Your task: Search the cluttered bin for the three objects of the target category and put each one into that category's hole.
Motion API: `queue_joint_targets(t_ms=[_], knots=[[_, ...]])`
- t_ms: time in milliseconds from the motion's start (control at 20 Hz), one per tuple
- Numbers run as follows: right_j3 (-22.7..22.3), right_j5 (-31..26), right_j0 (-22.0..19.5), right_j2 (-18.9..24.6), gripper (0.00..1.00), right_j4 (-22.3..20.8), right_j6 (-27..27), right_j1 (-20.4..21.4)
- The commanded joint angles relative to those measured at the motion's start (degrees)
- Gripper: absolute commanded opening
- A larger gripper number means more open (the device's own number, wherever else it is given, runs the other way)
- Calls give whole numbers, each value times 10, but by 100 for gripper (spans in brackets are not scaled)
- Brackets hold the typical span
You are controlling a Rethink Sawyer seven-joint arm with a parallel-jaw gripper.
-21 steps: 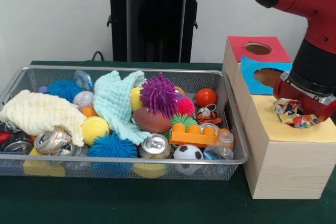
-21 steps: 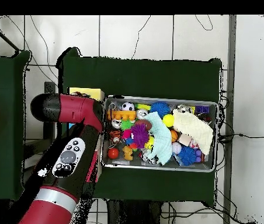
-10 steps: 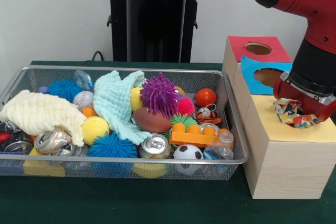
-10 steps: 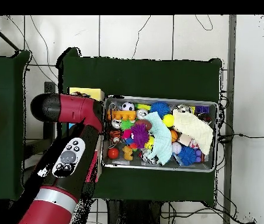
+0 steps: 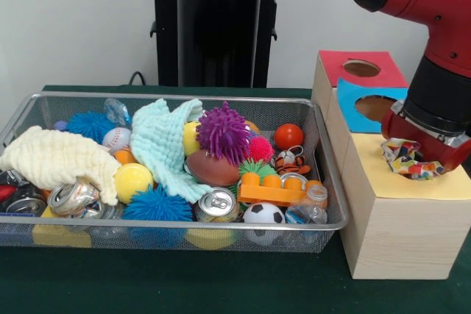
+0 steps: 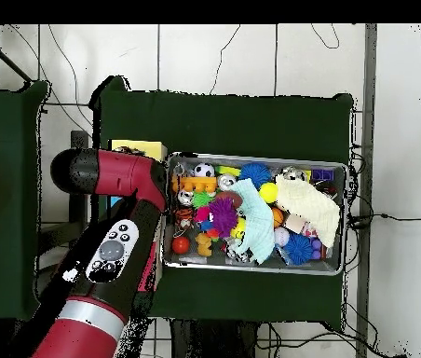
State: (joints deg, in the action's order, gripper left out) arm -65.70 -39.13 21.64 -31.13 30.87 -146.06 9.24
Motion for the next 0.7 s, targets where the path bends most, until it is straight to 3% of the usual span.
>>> queue_joint_targets(t_ms=[50, 700], knots=[[-19, -30, -43, 60, 100, 30, -117, 23], [-6, -55, -34, 46, 100, 27, -130, 29]])
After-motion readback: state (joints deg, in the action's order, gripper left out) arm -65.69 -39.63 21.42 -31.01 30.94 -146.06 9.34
